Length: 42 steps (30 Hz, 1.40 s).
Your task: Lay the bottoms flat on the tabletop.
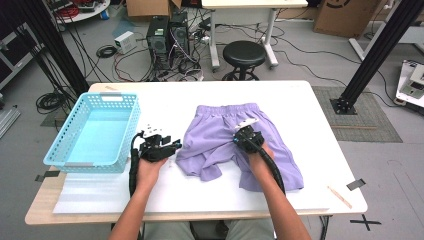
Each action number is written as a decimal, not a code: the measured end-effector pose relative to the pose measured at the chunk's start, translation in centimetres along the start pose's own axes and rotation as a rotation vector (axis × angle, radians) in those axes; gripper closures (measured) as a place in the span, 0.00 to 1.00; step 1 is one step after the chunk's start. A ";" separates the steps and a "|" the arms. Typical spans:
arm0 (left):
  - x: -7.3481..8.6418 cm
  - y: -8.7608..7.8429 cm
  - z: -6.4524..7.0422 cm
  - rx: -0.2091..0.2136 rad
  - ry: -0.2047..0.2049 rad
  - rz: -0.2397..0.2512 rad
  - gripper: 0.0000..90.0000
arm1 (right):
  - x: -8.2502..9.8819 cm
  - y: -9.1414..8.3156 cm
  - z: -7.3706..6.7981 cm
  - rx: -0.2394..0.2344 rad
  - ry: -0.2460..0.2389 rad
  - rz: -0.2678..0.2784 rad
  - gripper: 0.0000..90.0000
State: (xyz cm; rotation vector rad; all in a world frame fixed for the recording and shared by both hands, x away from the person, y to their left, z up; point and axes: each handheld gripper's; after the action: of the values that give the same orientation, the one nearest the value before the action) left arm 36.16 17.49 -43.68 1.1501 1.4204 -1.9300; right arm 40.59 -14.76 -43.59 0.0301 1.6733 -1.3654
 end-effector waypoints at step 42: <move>4.4 -5.7 2.1 0.024 0.135 -0.089 0.97 | 10.4 -11.1 1.4 -0.009 0.086 0.184 0.70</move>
State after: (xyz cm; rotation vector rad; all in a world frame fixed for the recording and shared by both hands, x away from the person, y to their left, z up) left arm 28.64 17.95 -44.15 1.2689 1.5458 -1.9673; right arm 29.73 -25.34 -42.01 0.2353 1.7028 -1.2327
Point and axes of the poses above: each handheld gripper's, and its own axes: y roughly forward along the jaws, x roughly out of its underside, z roughly to its right, and after that the axes turned 9 degrees about -x, right-handed
